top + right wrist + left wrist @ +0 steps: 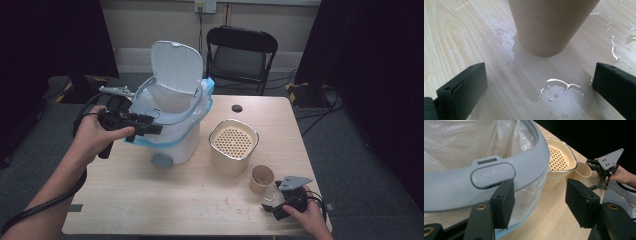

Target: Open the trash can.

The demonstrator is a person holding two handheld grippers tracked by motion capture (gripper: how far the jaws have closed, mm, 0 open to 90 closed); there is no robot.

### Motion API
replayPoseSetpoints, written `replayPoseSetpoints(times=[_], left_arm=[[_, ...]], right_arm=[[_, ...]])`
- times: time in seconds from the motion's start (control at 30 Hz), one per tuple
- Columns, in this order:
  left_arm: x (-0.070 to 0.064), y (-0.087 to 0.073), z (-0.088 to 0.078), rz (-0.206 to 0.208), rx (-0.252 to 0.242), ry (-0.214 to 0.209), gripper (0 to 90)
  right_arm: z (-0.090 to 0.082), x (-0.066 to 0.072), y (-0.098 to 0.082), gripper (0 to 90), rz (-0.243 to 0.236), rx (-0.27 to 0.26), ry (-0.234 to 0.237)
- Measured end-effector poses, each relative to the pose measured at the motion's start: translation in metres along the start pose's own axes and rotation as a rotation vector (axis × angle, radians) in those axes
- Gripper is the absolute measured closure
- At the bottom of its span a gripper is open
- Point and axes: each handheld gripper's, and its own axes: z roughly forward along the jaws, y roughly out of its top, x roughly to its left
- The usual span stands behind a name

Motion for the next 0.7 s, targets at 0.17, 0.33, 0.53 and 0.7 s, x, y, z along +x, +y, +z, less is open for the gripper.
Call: replayPoseSetpoints(times=[0.17,0.33,0.53,0.7], left_arm=[[-0.001,-0.004,0.002,0.003,-0.010,-0.016,35.3],[-0.002,-0.012,0.004,0.006,-0.019,-0.043,30.5],[-0.005,-0.024,0.013,0.013,0.012,-0.065,23.3],[-0.006,-0.036,0.025,0.012,0.020,-0.081,22.7]], right_arm=[[0.000,0.000,0.000,0.0,0.000,0.000,0.000],[0.000,0.000,0.000,0.0,0.000,0.000,0.000],[0.000,0.000,0.000,0.0,0.000,0.000,0.000],[0.000,0.000,0.000,0.0,-0.002,0.000,0.000]])
